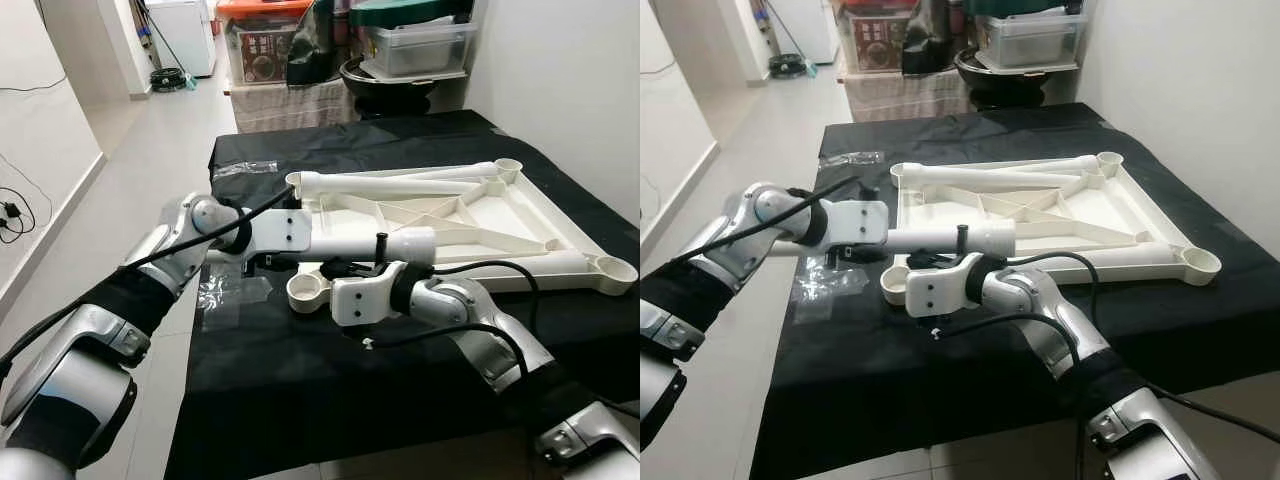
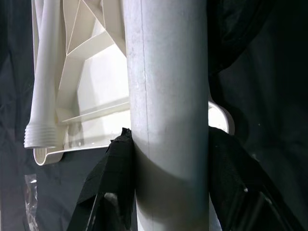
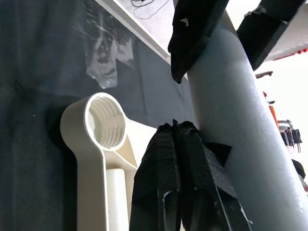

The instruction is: Building children table

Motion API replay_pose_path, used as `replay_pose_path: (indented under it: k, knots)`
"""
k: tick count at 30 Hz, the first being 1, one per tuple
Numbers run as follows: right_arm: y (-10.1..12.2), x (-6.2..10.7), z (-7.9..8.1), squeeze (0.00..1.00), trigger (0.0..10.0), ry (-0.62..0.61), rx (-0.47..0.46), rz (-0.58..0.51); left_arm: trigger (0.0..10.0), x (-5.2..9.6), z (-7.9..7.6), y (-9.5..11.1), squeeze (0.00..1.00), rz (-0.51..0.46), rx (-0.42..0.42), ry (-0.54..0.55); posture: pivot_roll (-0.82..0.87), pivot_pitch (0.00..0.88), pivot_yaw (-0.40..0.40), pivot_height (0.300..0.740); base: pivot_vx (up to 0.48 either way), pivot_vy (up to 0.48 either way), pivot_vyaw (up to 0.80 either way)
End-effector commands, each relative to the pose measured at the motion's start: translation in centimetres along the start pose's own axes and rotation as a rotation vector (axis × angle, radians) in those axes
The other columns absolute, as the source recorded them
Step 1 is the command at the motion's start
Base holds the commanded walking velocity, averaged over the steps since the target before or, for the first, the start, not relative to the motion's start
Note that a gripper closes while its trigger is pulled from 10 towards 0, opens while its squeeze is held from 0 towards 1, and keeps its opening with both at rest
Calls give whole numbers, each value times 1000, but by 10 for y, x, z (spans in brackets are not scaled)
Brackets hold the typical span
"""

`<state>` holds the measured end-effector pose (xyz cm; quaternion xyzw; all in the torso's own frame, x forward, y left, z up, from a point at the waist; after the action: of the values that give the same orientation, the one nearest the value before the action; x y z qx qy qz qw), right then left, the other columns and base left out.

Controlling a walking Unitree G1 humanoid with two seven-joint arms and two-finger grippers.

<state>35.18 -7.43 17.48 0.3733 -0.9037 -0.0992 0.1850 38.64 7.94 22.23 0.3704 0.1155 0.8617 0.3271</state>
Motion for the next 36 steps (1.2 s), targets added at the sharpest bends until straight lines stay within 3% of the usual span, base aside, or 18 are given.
replay_pose_path:
  k: [1,2,3,4,5,14,19,23,25,26,27,28,29,30,36]
  knots:
    - [-3,-2,-11,0,0,-70,2,25,10000,0,2,3,0,-10,-18,-4,17,0,17,740,0,0,0]
    - [-3,-2,-11,0,0,-70,2,25,10000,0,2,3,0,-10,-18,-4,17,0,17,740,0,0,0]
    - [-2,-2,-16,0,10000,-93,-24,15,10000,-1,2,1,0,3,-16,-2,15,0,18,740,0,0,0]
    - [-1,-1,-20,631,10000,-119,-29,5,10000,-1,2,-3,0,21,-15,1,15,0,19,740,0,0,0]
    - [-1,1,-24,1000,10000,-127,-14,9,10000,-2,5,-9,0,58,0,19,14,0,20,740,0,0,0]
    - [-6,12,-46,1000,10000,-245,71,77,10000,1,25,-45,0,253,124,183,4,0,26,740,0,0,0]
    - [-9,16,-52,1000,10000,-303,106,106,10000,1,20,-52,0,284,129,160,2,0,30,740,0,0,0]
    - [-13,11,-46,1000,10000,-251,113,124,10000,-1,18,-50,0,281,108,138,0,0,29,740,0,0,0]
    - [-18,3,-29,1000,10000,-148,112,151,10000,-5,19,-45,0,285,71,108,6,0,21,740,0,0,0]
    - [-18,3,-29,1000,10000,-148,112,151,10000,-5,19,-45,0,285,71,108,6,0,21,740,0,0,0]
    - [-19,-1,-25,882,10000,-117,120,162,10000,-9,18,-40,0,280,50,87,9,0,19,740,0,0,0]
    - [-19,-4,-24,341,10000,-105,132,169,10000,-11,18,-36,0,273,32,69,9,0,19,740,0,0,0]
    - [-19,-4,-24,341,10000,-105,132,169,10000,-11,18,-36,0,273,32,69,9,0,19,740,0,0,0]
    - [-19,-6,-25,0,10000,-104,138,176,10000,-14,17,-32,0,265,20,57,12,0,16,740,0,0,0]
    - [-25,-18,-27,0,10000,-107,135,224,10000,-28,18,-7,0,200,5,42,14,0,15,740,0,0,0]
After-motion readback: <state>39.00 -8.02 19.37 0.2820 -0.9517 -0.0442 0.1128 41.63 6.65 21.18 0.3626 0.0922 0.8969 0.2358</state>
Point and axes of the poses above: a point about 5 cm out from each wrist's last joint towards the gripper, its own x axis pointing back from the gripper into the wrist, its own y axis along the axis of the wrist's last joint, z = x × y, the point moved 4 cm from there along -x, pointing out of the wrist towards the gripper
